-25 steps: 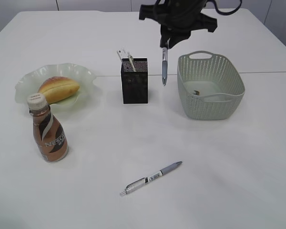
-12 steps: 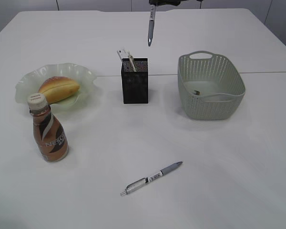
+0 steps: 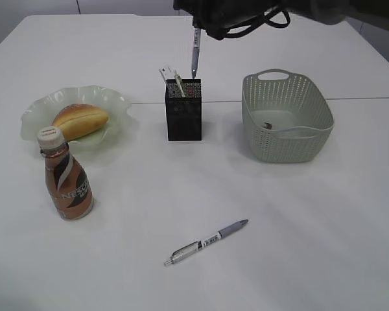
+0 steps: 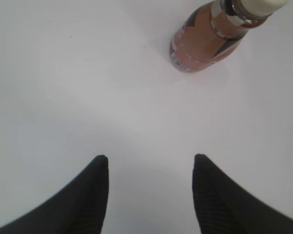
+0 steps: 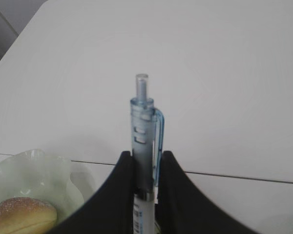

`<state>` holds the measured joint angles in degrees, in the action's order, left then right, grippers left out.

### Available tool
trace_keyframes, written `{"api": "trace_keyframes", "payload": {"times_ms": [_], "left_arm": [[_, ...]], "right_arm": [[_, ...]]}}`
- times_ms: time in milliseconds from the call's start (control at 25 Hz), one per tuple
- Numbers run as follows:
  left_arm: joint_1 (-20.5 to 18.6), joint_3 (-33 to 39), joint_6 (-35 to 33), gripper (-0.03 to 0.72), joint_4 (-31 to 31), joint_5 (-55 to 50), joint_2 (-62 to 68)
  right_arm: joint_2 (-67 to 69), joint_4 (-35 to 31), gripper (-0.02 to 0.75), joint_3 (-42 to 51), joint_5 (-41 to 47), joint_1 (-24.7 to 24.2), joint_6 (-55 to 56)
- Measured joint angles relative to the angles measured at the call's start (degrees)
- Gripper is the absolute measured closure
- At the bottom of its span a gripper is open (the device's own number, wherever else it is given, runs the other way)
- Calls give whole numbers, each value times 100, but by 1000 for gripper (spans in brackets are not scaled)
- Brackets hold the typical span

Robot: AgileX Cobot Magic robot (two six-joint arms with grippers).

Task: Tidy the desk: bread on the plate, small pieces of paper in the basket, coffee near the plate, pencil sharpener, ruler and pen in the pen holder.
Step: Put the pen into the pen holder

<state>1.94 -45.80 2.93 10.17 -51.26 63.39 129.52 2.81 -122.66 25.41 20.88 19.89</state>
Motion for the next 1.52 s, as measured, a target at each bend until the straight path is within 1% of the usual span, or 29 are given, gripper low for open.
{"api": "trace_keyframes", "payload": {"times_ms": [160, 520, 880, 1080, 1360, 1440, 1520], "left_arm": [[0, 0, 0, 283, 0, 0, 0], [0, 0, 0, 283, 0, 0, 0], [0, 0, 0, 283, 0, 52, 0], [0, 0, 0, 283, 0, 140, 0], [0, 0, 0, 283, 0, 128, 0], [0, 0, 0, 283, 0, 101, 0], [0, 0, 0, 283, 0, 51, 0]], "right_arm": [[220, -47, 697, 0, -242, 0, 0], [550, -92, 699, 0, -626, 0, 0], [784, -222, 696, 0, -653, 0, 0], [784, -226, 634, 0, -562, 0, 0], [784, -226, 511, 0, -523, 0, 0], [784, -281, 496, 0, -434, 0, 0], [773, -281, 489, -58, -136, 0, 0]]}}
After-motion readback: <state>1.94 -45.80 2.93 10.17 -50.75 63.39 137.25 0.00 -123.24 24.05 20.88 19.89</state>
